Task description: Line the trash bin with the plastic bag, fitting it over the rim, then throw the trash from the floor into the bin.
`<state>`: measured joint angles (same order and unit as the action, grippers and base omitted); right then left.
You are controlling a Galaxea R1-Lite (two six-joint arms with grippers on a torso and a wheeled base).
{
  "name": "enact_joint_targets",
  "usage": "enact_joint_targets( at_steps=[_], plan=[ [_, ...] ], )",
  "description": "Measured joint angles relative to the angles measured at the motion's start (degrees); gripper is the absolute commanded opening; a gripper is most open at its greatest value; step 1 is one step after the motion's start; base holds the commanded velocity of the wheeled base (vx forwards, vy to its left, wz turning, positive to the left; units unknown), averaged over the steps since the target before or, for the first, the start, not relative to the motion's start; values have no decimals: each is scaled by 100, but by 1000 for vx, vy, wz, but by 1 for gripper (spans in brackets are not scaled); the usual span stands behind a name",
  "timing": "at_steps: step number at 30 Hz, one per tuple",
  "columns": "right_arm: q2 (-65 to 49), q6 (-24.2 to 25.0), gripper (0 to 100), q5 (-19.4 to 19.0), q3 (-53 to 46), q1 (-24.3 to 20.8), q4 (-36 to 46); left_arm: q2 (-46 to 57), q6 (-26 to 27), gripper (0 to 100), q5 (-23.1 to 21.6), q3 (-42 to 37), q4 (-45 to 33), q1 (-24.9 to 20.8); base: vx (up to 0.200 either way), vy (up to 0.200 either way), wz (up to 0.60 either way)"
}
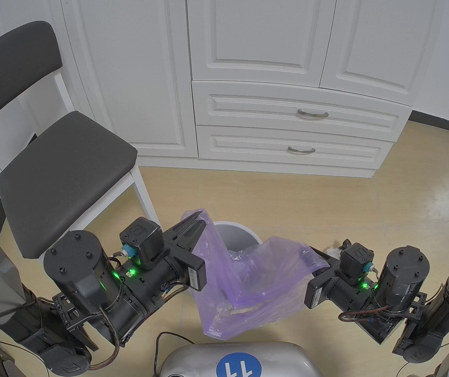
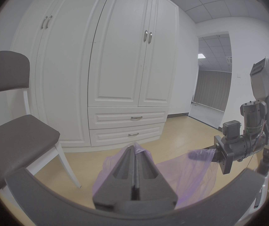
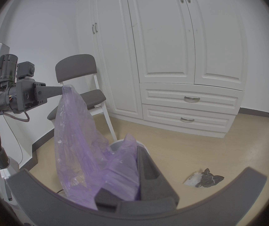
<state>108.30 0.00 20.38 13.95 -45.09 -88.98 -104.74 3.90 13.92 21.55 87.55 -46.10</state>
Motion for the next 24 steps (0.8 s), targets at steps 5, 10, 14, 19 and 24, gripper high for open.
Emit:
enact_joint_targets(
  at_steps=[5,10,14,19,24],
  plan=[
    [77,5,0,0,0,11,0,-61,39,0,6,-17,-2,18,0,0,0],
    [197,35,0,0,20,23,0,-129,162,0,20,-44,-2,41,0,0,0],
    [289,161,0,0,61,34,0,-176,190,0,15,-102,-7,57,0,0,0],
    [432,418,0,79,267,37,2,-217,190,0,15,-118,-5,68,0,0,0],
    [685,856,0,211,661,20,-2,-239,190,0,15,-122,-5,79,0,0,0]
  ],
)
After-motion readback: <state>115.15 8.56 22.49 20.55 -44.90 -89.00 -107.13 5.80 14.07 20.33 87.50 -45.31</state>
